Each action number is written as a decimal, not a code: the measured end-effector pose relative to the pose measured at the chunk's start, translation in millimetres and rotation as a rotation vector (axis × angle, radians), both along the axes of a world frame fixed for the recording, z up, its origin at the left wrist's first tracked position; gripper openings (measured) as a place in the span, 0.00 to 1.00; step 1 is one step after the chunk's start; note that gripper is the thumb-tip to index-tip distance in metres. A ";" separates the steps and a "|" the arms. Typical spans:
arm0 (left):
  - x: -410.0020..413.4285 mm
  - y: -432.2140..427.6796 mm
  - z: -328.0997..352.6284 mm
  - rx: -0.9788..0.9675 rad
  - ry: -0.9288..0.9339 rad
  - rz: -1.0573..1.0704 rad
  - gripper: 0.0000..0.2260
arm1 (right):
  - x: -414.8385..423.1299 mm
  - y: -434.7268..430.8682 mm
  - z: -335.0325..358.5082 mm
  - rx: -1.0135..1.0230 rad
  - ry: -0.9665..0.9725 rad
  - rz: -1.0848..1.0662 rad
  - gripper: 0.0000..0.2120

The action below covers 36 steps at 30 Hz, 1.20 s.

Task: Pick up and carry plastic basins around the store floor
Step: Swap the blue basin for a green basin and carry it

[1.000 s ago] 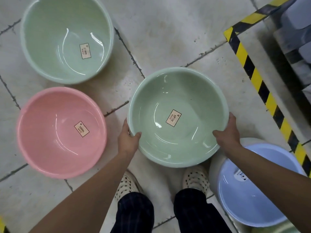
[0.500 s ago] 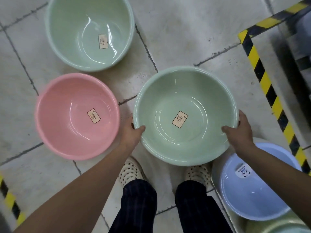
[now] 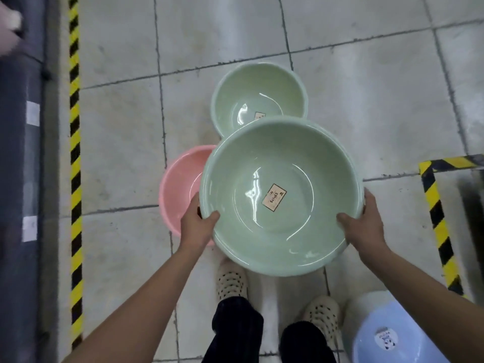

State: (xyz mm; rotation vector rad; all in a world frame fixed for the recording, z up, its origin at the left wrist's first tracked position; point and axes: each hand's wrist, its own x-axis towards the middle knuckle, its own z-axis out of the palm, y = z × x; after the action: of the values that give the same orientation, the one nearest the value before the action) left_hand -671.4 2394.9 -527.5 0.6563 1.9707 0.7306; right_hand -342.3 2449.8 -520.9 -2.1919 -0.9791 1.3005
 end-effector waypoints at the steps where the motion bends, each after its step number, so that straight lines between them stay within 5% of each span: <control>1: -13.7 -3.2 3.6 0.000 0.021 0.027 0.26 | -14.5 6.8 3.4 0.002 0.011 0.029 0.34; 17: -157.4 -50.1 -73.8 -0.074 0.128 0.227 0.23 | -182.0 33.1 -92.6 -0.134 -0.003 0.263 0.21; 36: -154.2 -78.7 -196.8 -0.176 0.102 0.191 0.26 | -191.5 14.5 -216.3 -0.134 -0.041 0.269 0.25</control>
State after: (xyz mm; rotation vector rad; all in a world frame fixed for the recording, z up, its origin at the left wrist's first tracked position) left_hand -825.6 2316.1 -724.3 0.4105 2.1846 0.6383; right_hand -533.9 2464.3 -737.2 -2.2524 -1.2727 1.4828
